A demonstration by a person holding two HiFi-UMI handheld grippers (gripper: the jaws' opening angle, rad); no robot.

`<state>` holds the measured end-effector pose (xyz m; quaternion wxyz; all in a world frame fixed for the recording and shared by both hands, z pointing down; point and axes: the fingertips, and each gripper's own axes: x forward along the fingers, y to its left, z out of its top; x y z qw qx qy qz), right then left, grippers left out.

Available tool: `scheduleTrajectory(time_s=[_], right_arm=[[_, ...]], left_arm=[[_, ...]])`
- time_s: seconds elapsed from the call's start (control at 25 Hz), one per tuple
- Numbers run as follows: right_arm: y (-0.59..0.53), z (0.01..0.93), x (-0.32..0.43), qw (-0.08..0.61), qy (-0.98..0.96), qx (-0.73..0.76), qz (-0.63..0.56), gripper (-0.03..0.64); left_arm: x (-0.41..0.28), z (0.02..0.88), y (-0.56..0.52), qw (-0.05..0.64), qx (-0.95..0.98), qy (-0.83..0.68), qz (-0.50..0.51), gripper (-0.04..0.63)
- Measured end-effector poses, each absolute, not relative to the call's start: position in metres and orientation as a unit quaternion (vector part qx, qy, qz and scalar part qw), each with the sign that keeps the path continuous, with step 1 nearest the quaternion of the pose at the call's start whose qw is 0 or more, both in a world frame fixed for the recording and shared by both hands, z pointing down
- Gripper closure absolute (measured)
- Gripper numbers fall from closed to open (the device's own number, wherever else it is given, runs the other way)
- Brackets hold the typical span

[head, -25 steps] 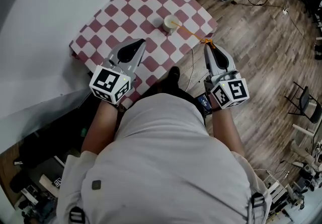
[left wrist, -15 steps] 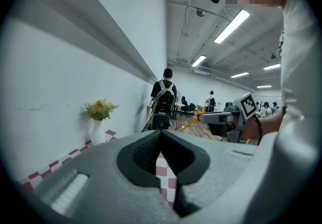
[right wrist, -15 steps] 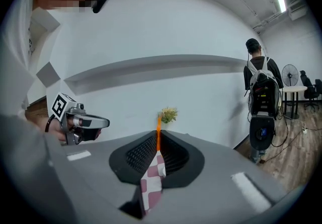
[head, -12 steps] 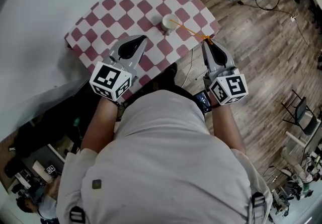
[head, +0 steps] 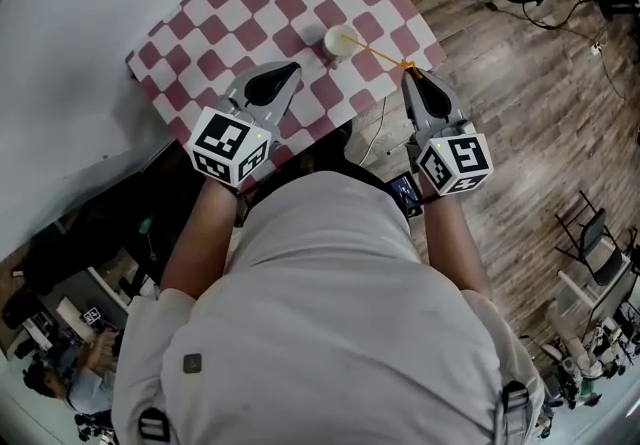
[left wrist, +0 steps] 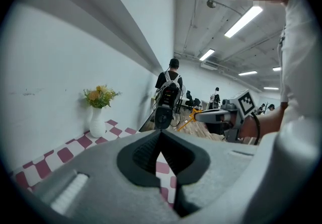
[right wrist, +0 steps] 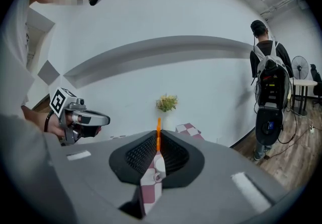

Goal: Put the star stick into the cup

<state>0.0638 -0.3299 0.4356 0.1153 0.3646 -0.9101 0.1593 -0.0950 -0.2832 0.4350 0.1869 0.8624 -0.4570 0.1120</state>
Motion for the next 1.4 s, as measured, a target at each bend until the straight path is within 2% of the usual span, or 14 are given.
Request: scheduleTrajectory(time_s=[0.64, 1.4], right_arm=[[-0.363, 0.495, 0.047, 0.173, -0.916, 0.312, 0.182, 0.588], [-0.368, 0.545, 0.028, 0.220, -0.914, 0.267, 0.211, 0.581]], left_arm=[[-0.090, 0.484, -0.308, 0.246, 0.837, -0.469, 0.136, 0.591], [-0.081, 0.508, -0.318, 0.277, 0.825, -0.472, 0.139, 0.591]])
